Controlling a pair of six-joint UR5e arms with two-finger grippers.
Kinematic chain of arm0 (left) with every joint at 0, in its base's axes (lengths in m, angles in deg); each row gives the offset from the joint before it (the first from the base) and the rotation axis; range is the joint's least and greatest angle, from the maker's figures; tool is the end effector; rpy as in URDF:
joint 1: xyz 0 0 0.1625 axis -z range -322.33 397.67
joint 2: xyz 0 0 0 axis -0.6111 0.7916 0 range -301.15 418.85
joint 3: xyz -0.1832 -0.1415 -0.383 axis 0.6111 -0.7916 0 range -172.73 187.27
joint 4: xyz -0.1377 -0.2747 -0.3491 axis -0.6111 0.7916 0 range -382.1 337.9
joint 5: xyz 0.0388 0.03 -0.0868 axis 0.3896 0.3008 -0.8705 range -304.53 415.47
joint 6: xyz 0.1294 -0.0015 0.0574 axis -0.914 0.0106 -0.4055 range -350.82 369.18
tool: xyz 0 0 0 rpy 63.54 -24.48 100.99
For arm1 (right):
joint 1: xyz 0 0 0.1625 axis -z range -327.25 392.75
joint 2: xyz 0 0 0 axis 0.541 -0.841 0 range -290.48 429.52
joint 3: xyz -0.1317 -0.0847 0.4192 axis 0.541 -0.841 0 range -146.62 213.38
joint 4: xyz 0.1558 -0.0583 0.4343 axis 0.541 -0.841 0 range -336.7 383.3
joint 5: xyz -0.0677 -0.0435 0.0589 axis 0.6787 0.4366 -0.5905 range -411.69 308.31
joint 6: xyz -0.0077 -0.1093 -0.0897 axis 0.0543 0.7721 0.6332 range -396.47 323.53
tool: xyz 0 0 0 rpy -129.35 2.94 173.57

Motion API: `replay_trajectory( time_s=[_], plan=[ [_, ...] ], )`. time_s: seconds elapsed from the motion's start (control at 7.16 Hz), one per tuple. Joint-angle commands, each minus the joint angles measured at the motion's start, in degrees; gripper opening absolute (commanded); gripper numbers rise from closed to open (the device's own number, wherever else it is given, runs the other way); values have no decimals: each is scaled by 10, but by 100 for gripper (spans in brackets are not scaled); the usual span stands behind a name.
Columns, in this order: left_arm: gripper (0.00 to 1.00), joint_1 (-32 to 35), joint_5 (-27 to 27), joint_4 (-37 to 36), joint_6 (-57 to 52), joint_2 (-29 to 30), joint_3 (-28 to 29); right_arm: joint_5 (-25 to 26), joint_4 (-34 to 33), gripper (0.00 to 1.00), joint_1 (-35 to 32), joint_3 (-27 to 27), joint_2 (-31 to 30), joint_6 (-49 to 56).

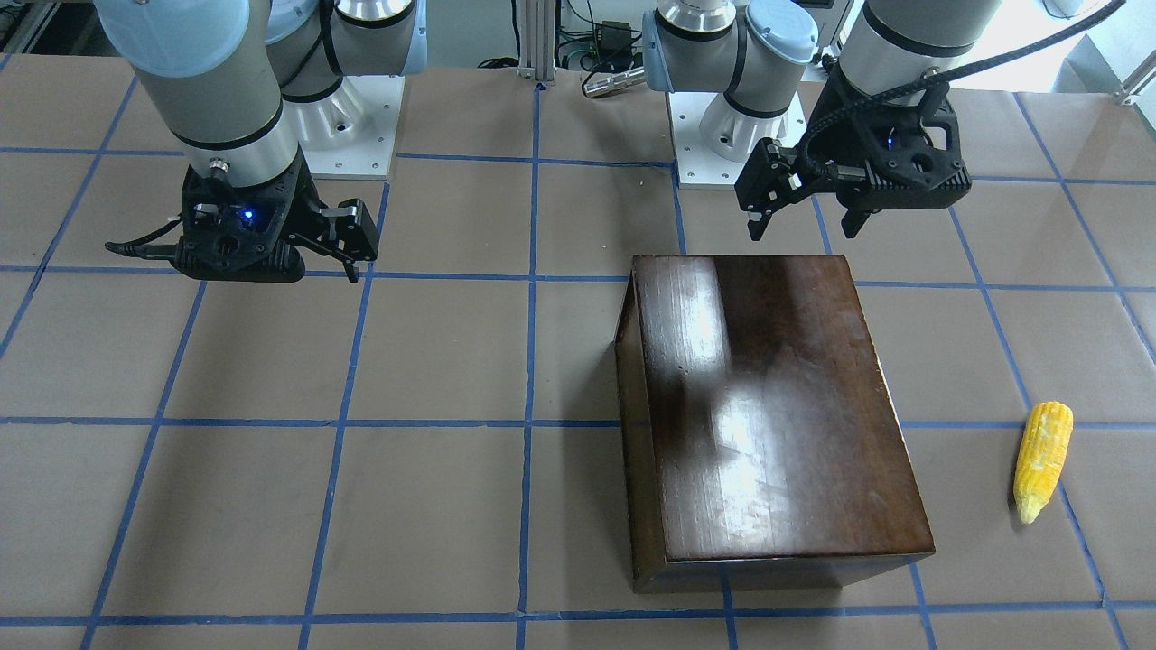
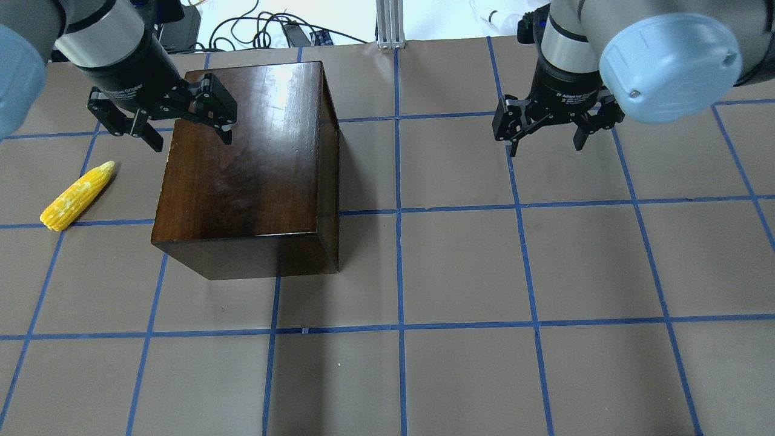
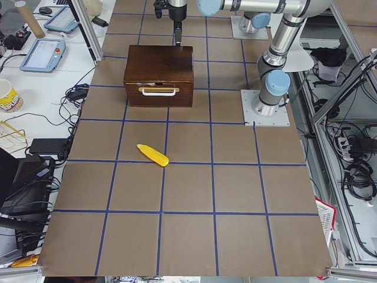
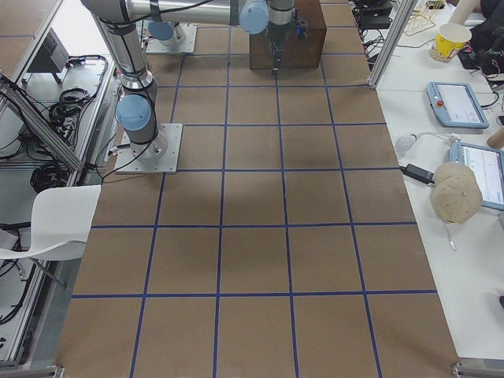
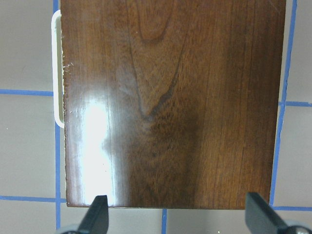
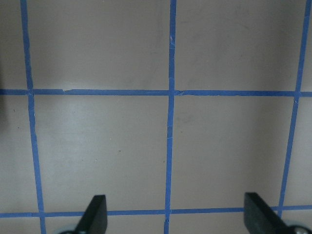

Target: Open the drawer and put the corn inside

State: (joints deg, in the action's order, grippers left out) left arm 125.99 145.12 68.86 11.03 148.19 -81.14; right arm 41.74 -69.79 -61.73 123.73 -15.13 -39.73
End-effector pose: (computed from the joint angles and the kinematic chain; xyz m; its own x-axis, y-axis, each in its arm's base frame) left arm -0.1182 -0.5466 0.4882 -0.9981 -0.0614 0.0067 -0.0615 0.9979 -0.0223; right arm 0.1696 -0.5667 0.4181 -0.9978 -0.0240 0.0622 -0.0214 0.9989 0.0422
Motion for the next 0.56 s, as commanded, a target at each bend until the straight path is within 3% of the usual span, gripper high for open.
replay_trajectory(
  time_s=[0.0,0.42],
  plan=[
    [100,0,0,0,0,1,1,0,0,100,0,0,0,0],
    [100,-28,-2,15,-11,1,24,0,0,100,0,0,0,0]
  ],
)
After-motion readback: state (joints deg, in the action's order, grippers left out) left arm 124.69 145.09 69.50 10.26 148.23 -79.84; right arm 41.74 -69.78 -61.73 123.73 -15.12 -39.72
